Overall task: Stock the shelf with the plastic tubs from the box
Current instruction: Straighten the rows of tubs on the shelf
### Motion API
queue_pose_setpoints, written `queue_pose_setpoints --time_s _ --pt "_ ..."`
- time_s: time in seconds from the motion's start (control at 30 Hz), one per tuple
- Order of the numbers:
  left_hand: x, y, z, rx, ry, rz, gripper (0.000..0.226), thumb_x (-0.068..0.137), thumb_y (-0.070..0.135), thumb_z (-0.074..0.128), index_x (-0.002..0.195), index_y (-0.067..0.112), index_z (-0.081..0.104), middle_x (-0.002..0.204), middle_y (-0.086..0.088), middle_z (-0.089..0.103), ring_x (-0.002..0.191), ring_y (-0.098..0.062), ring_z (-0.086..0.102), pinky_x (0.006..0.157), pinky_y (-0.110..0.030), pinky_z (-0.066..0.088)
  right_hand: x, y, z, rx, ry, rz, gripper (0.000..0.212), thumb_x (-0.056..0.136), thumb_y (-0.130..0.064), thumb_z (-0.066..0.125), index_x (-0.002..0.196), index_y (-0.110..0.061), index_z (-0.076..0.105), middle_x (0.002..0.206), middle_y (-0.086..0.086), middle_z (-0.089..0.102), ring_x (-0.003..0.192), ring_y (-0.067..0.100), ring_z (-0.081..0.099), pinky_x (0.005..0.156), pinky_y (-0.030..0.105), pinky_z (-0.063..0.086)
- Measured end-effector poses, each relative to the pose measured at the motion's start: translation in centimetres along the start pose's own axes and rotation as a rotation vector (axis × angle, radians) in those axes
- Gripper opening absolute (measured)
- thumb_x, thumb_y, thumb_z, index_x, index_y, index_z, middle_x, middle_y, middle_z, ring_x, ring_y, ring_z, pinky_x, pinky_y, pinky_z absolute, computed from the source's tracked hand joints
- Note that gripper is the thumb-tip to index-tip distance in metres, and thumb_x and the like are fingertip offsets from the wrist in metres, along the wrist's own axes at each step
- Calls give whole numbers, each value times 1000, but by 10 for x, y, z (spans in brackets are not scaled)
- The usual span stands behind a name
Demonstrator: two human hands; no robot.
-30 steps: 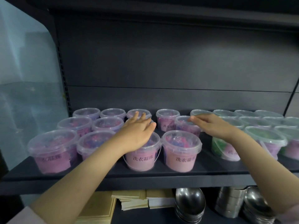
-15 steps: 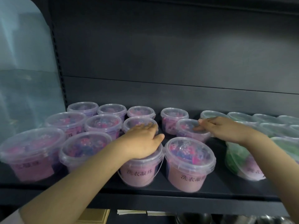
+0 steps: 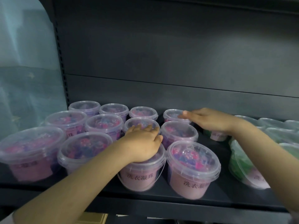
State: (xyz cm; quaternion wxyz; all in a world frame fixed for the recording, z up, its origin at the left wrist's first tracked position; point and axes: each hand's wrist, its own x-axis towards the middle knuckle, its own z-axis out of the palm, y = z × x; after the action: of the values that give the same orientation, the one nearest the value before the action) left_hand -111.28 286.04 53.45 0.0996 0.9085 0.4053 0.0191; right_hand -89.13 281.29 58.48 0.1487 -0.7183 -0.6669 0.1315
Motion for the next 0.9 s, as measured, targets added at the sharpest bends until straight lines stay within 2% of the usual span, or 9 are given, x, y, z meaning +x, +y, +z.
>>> queue_pose_setpoints --time_s 0.1,0.2,0.33,0.57,0.7,0.8,0.9 --pt "0 -1 0 13 3 6 55 103 43 15 153 25 5 162 3 1 148 -26 -1 120 -42 -1 31 6 -2 -83 -7 30 58 97 -57 28 143 -27 44 150 -5 41 137 15 38 112 27 25" --pt "0 -1 1 16 14 16 55 103 43 15 153 24 6 162 3 2 148 -26 0 120 -41 -1 56 16 4 -121 -85 90 57 98 -56 24 146 -28 38 153 -3 36 140 19 35 113 31 21" --pt "-1 -1 1 8 18 26 55 103 44 15 153 25 6 162 3 2 148 -26 -1 120 -39 -2 78 21 16 -118 -127 110 63 94 -65 24 143 -31 44 152 -1 38 139 20 37 115 33 22" --pt "0 -2 0 13 8 19 55 103 45 15 153 25 5 162 3 1 148 -28 -1 120 -40 -2 89 5 24 -159 -133 70 65 94 -64 24 144 -26 42 154 0 35 141 22 33 116 36 23" --pt "3 -3 2 11 2 10 56 102 45 15 153 25 5 162 2 0 148 -29 -1 120 -42 -1 74 2 20 -135 -122 13 64 93 -66 25 145 -32 40 154 -7 34 142 16 32 118 35 19" --pt "5 -4 3 14 1 10 56 102 45 15 153 24 6 162 1 1 148 -29 -1 120 -43 -1 47 -1 14 -114 -58 -39 58 93 -63 27 140 -34 47 150 -8 42 137 14 39 117 33 25" --pt "5 -5 3 2 21 28 56 102 44 16 153 23 9 162 0 4 148 -30 3 120 -44 1 17 -6 17 -80 -102 -29 57 95 -58 26 134 -29 56 145 -9 47 132 11 45 113 30 30"
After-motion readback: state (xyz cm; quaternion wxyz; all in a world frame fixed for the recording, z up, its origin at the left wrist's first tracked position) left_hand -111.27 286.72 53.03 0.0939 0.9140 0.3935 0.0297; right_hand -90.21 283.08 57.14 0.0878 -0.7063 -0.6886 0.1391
